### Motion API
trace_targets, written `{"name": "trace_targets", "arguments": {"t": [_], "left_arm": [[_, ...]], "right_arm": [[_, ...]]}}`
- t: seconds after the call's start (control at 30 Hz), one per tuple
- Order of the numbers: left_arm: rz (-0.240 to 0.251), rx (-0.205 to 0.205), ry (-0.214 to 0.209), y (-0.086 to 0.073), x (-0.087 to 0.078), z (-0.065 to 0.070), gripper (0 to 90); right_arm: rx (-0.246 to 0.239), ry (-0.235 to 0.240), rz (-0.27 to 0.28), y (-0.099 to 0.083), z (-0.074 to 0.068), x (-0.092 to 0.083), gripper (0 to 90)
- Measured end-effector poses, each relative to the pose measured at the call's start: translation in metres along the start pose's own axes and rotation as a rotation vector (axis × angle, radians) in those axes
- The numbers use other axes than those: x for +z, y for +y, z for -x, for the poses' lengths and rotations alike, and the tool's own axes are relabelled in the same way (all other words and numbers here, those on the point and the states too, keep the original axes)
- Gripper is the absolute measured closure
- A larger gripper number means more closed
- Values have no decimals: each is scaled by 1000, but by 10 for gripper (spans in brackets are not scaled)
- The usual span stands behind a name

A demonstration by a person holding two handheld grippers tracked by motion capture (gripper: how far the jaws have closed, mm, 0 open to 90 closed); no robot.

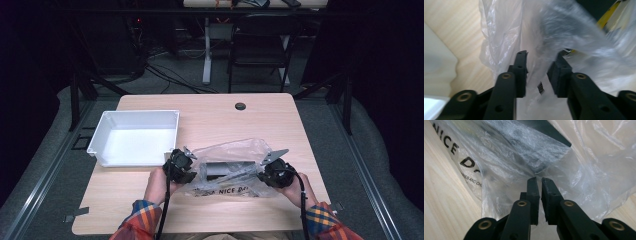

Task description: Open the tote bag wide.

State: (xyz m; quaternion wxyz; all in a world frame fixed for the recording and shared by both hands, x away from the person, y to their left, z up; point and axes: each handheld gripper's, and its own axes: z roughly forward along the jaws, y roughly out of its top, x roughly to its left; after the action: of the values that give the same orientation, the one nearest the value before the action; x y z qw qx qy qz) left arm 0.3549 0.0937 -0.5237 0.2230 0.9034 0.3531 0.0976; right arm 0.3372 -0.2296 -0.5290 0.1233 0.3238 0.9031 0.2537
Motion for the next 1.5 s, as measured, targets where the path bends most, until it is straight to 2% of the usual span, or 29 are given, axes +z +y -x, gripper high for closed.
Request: {"name": "trace_targets", "arguments": {"t": [0.07, 0.13, 0.23, 0.33, 0.43, 0.47, 0.6, 0.67, 0.73, 0.77, 0.8, 0.83, 0.9, 0.97, 1.07, 1.1, 1.13, 1.17, 1.23, 1.3, 1.37, 1.47, 1.5], "left_arm": [[-1, -2, 38, -2, 6, -2, 843], [1, -26, 78, -4, 9, -4, 893], [-28, -38, 125, -6, 11, -8, 898], [-48, -83, 135, -9, 13, -15, 898], [-69, -111, 159, -13, 15, -21, 898], [-61, -116, 166, -13, 15, -22, 898], [-77, -102, 199, -12, 15, -20, 897], [-84, -91, 216, -12, 16, -20, 897], [-86, -100, 212, -12, 17, -21, 896], [-82, -100, 197, -12, 18, -22, 896], [-75, -107, 180, -12, 18, -22, 886], [-71, -112, 161, -12, 17, -22, 886], [-46, -128, 124, -12, 13, -22, 830], [-31, -127, 101, -11, 7, -21, 779], [-10, -115, 84, -8, -4, -18, 635], [1, -114, 90, -7, -8, -17, 592], [11, -107, 81, -6, -11, -17, 549], [26, -107, 74, -5, -13, -16, 524], [40, -104, 69, -4, -13, -17, 478], [44, -109, 51, -3, -7, -18, 481], [42, -109, 37, -5, -1, -18, 554], [26, -100, 29, -7, 9, -20, 686], [18, -109, 30, -8, 11, -20, 772]], "right_arm": [[-8, -10, -15, -1, -1, 3, 881], [-5, -15, -23, -1, 1, 3, 900], [13, -26, -33, -4, 4, 5, 900], [22, -31, -55, -6, 4, 10, 900], [10, -34, -95, -8, 5, 12, 900], [16, -40, -107, -9, 5, 12, 900], [34, -34, -146, -15, 8, 6, 900], [37, -49, -168, -18, 10, 3, 900], [51, -57, -176, -22, 13, 1, 900], [53, -52, -184, -23, 14, 1, 900], [71, -47, -151, -25, 15, 0, 900], [71, -47, -151, -25, 15, 0, 900], [58, -9, -112, -21, 16, -6, 702], [60, 19, -47, -16, 14, -12, 573], [14, 22, 32, -9, 8, -20, 430], [-7, 38, 59, -7, 6, -21, 391], [-24, 50, 70, -4, 4, -21, 332], [-34, 43, 80, -1, 2, -20, 266], [-30, 38, 79, 8, -1, -13, 245], [-33, 37, 73, 9, -1, -9, 272], [-29, 29, 38, 10, 0, -2, 401], [-24, 29, 17, 8, 2, 1, 602], [-27, 32, 14, 7, 2, 0, 726]]}}
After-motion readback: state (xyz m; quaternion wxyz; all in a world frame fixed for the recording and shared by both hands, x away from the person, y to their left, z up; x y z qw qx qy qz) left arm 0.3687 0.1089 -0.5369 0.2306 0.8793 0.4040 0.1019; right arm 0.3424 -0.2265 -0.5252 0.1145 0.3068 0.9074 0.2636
